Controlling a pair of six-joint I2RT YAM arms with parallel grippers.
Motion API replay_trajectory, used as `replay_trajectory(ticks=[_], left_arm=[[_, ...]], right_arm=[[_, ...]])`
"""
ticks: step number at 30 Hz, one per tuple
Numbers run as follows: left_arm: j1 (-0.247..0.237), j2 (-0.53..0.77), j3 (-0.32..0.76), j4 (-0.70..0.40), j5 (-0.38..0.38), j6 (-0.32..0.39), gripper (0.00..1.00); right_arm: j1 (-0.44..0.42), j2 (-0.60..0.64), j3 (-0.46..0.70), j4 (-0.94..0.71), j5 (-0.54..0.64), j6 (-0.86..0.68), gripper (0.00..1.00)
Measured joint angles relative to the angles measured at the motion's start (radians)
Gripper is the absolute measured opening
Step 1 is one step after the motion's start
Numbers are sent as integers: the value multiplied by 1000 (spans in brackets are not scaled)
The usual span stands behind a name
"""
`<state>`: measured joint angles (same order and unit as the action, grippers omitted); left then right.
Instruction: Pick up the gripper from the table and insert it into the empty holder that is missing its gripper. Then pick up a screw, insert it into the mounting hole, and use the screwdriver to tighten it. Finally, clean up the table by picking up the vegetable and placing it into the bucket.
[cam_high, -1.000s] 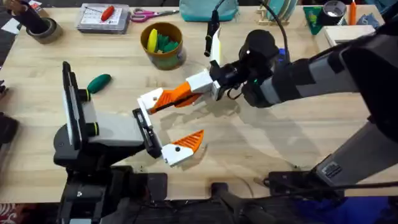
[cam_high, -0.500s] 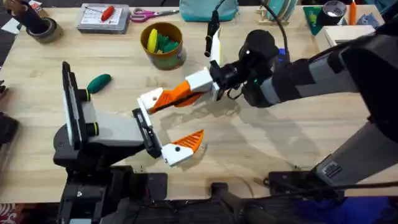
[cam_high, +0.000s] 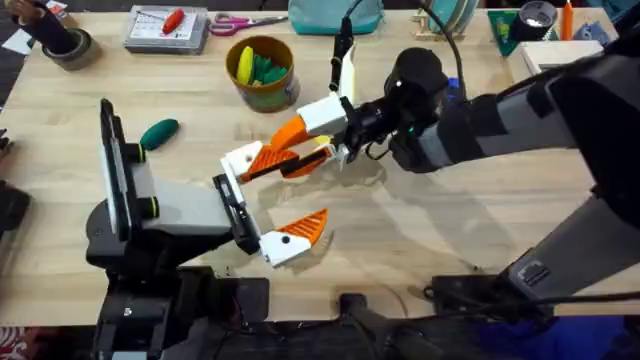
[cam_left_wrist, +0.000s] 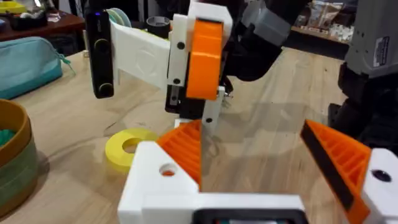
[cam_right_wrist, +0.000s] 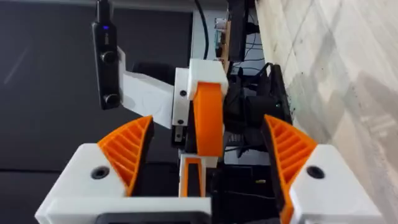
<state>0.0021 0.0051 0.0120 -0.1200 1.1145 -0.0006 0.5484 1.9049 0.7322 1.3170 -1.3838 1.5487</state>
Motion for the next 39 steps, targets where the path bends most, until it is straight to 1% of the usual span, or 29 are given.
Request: replay_trajectory(ticks=[18, 22, 25, 26, 28, 30, 31, 33, 34, 35, 39], left_arm=[[0, 0, 0, 0, 0, 0, 985], [0, 0, 0, 0, 0, 0, 986], [0, 0, 0, 0, 0, 0, 986], [0, 0, 0, 0, 0, 0, 986], [0, 0, 0, 0, 0, 0, 986], [0, 0, 0, 0, 0, 0, 985], [0, 0, 0, 0, 0, 0, 986], [0, 0, 0, 0, 0, 0, 986], [0, 0, 0, 0, 0, 0, 985], [0, 0, 0, 0, 0, -1, 986], [0, 0, 0, 0, 0, 0, 986]], right_arm=[[-28, 0, 0, 0, 3, 0, 993], [-28, 0, 0, 0, 17, 0, 964], [-28, 0, 0, -8, 34, 1, 910], [-28, 0, 0, -12, 38, 0, 878], [-28, 0, 0, -16, 46, 1, 760], [-28, 0, 0, -15, 52, 1, 564], [-28, 0, 0, -16, 54, 3, 432], [-28, 0, 0, -16, 56, 4, 117], [-28, 0, 0, -15, 58, 8, 36], [-28, 0, 0, -16, 59, 8, 15], [-28, 0, 0, -15, 60, 8, 11]])
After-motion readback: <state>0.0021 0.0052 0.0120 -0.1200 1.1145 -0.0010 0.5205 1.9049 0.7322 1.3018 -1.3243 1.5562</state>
